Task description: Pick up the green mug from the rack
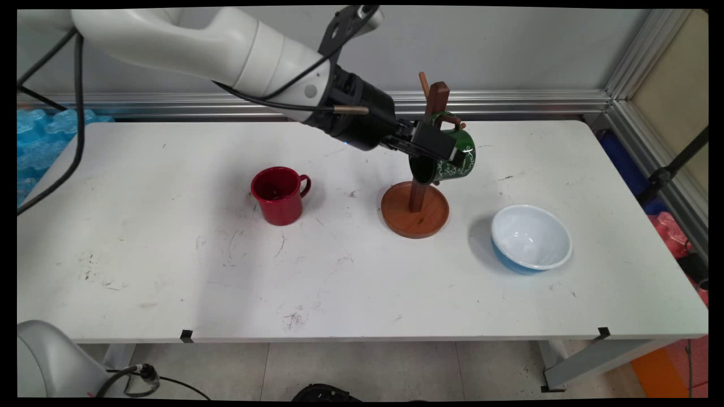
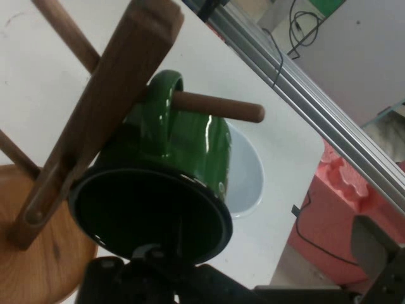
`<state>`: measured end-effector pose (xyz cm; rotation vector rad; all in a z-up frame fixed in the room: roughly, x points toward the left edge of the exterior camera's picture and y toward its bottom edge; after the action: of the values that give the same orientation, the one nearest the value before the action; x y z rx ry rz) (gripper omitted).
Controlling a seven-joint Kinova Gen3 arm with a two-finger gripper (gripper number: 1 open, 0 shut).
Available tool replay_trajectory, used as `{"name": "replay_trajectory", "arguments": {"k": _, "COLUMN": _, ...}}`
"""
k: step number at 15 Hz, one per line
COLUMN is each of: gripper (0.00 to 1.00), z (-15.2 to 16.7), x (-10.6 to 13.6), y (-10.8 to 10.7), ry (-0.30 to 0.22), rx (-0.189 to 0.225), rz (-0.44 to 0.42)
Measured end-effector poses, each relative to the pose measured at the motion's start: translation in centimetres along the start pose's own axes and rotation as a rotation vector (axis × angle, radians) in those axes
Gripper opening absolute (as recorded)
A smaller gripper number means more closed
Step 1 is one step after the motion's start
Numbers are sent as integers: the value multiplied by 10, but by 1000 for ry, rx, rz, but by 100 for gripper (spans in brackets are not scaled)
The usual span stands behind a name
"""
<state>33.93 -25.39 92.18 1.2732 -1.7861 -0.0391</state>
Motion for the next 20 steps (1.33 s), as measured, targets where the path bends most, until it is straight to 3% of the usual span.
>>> {"name": "replay_trajectory", "arguments": {"k": 14, "gripper": 100, "z": 28, "x": -4, "y": -1, "ry": 22, "rx": 29, "rz": -36}}
{"name": "replay_trajectory", "arguments": {"k": 15, "gripper": 0, "z": 29, "x": -3, "y": -1, "ry": 25, "rx": 30, "rz": -39}}
{"name": "replay_trajectory", "arguments": {"k": 20, "gripper": 0, "z": 32, "x": -2, "y": -2, "ry": 36, "rx": 35, "rz": -41}}
